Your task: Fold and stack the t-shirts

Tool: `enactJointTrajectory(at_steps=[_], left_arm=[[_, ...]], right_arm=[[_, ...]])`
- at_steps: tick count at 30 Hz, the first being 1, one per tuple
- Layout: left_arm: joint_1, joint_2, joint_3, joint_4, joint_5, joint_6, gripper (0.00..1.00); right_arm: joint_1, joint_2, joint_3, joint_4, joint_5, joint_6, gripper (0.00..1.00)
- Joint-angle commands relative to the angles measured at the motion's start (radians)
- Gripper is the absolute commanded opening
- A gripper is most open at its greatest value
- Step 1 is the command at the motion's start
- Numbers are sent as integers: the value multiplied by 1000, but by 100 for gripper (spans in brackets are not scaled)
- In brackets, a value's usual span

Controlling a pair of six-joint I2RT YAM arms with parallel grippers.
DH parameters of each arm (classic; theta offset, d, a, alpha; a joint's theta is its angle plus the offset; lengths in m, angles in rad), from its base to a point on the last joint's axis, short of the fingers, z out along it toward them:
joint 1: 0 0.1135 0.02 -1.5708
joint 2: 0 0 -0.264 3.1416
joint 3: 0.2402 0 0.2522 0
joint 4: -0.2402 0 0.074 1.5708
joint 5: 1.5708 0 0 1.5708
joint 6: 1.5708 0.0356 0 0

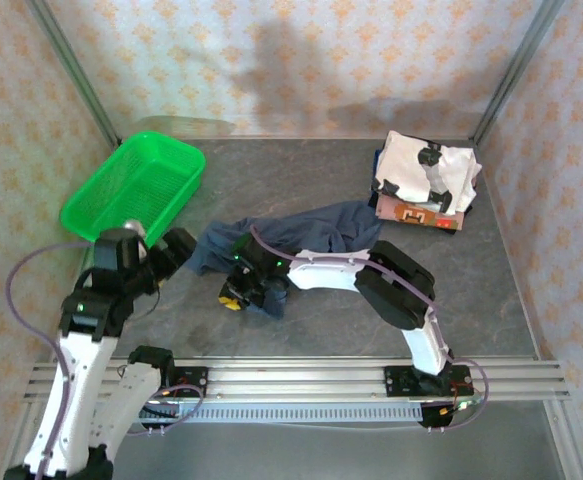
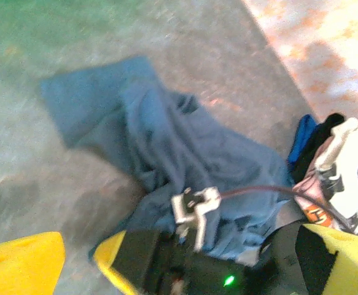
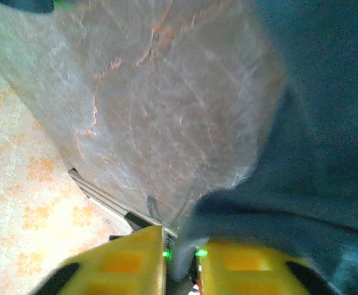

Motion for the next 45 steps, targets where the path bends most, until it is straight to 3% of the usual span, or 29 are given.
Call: enactJointTrajectory(at_steps=[1,3,7,12,15,20,23,28,35,45], left_arm=[[-6,-84,-77,-143,31,-90,97],[-7,-111,-99,-166,40,-100,97],[-11,-121,-108,-179,70,-101,97],[-64,-71,-165,-152,125,-117,96],[-179,-39,-211,-81,113,-196,94],[-419,67,-288,23,40,-329,86],[-489,150,-317,86,13,-361,80],[-493,200,-341,93,-52,-359,66],[-505,274,-416,229,-31,-384,54],[-508,372,-461,440,-56,-410,53]], right_arm=[[-27,-30,24,49,-25,39,40],[-42,-70,66,-52,-29,-44,48],[-102,-175,128,-339,4,-246,53],[-194,-351,45,-471,47,-371,56],[-256,-441,14,-598,118,-501,63],[-369,-584,-75,-660,168,-651,70],[-422,-634,-95,-701,172,-703,70],[-499,-687,-137,-733,172,-754,71],[-639,-747,-228,-742,161,-794,71],[-829,-685,-272,-775,260,-953,70]])
